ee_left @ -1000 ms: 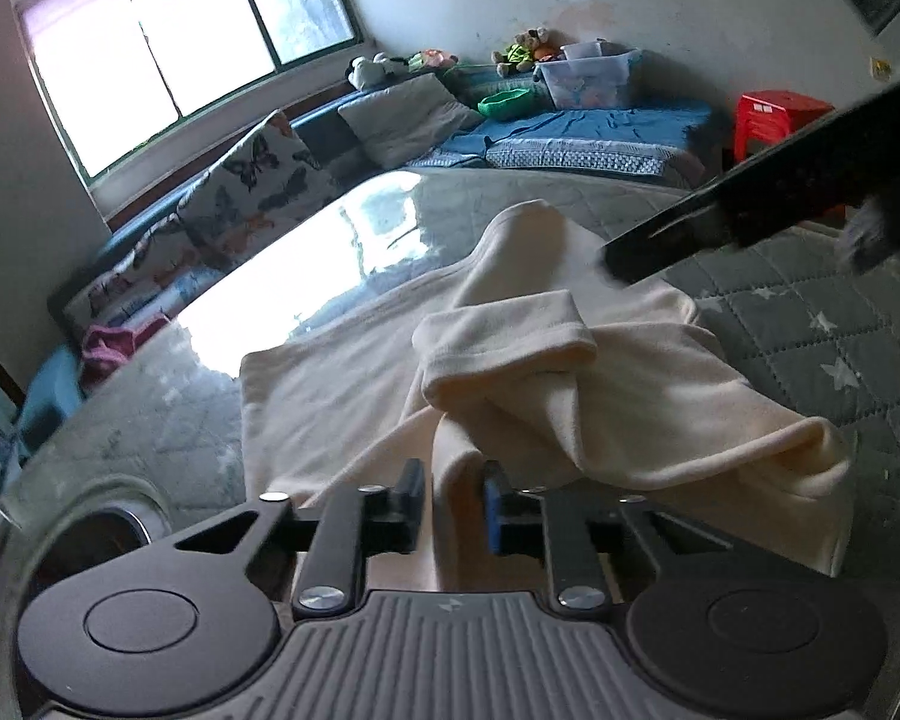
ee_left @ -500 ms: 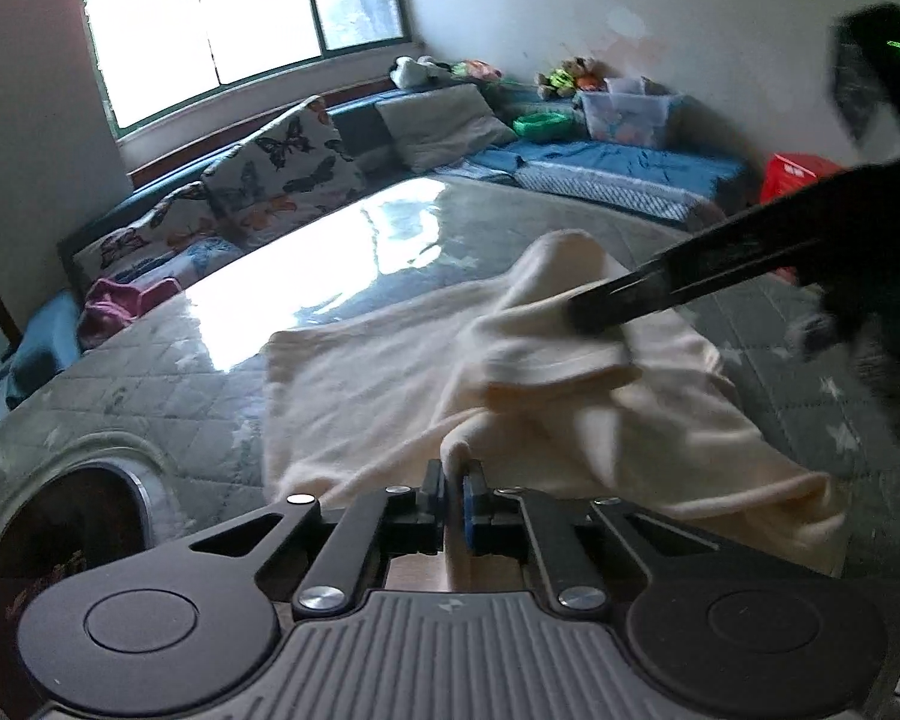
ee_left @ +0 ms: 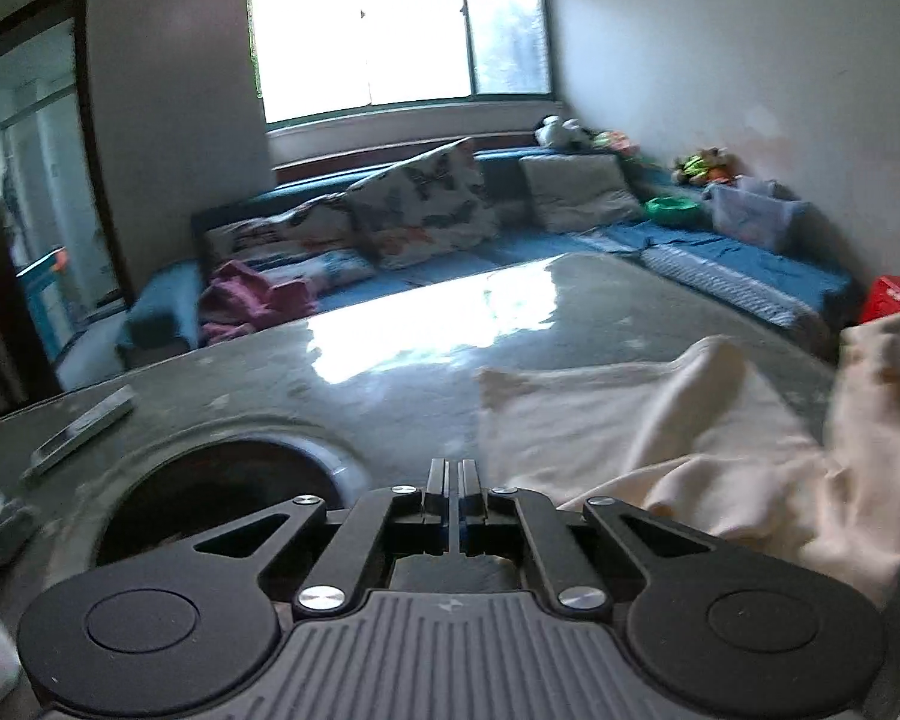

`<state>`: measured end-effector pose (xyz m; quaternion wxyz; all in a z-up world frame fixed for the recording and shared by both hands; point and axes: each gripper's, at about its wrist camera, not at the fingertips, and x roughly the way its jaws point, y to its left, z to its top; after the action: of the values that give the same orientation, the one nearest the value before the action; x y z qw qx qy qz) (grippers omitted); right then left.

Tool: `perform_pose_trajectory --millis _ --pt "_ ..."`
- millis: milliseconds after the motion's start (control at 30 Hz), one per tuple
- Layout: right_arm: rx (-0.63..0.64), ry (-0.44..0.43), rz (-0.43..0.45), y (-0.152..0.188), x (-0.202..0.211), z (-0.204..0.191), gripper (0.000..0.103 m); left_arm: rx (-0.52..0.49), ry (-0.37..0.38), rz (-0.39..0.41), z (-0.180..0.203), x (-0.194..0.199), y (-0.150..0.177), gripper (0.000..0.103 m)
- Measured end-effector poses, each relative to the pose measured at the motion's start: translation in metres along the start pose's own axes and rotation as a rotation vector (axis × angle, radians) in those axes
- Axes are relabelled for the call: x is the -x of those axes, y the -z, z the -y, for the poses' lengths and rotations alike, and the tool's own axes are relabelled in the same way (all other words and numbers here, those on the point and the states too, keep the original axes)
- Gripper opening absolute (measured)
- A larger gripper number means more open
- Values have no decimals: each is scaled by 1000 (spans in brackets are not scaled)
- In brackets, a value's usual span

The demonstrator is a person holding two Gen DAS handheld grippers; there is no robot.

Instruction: Fold clothes

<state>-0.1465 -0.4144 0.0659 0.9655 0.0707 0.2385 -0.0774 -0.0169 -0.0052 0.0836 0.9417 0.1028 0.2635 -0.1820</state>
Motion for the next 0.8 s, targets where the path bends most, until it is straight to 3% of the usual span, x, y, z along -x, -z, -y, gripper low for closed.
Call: perform_pose_trajectory --millis 167,267,367,433,500,600,633,700,800 --pt "-1 153 -49 21 5 21 7 -39 13 -40 6 -1 12 5" --pt "-11 226 -92 34 3 33 9 -77 58 -50 24 -6 15 7" --pt "20 270 -91 40 4 33 11 -136 123 -45 52 -10 13 16" --pt "39 251 -79 41 6 27 19 -174 165 -41 71 -13 11 34" --pt "37 172 -93 43 2 19 26 -219 211 -42 92 -19 12 43" --pt "36 47 -122 47 -6 4 35 -294 251 -49 122 -30 14 49" --pt "46 19 -133 51 -10 -2 41 -317 258 -54 131 -34 15 49" --pt "68 -37 -156 59 -17 -15 43 -351 268 -65 145 -42 17 50" --pt "87 -89 -180 67 -27 -29 57 -391 278 -75 155 -53 19 52"
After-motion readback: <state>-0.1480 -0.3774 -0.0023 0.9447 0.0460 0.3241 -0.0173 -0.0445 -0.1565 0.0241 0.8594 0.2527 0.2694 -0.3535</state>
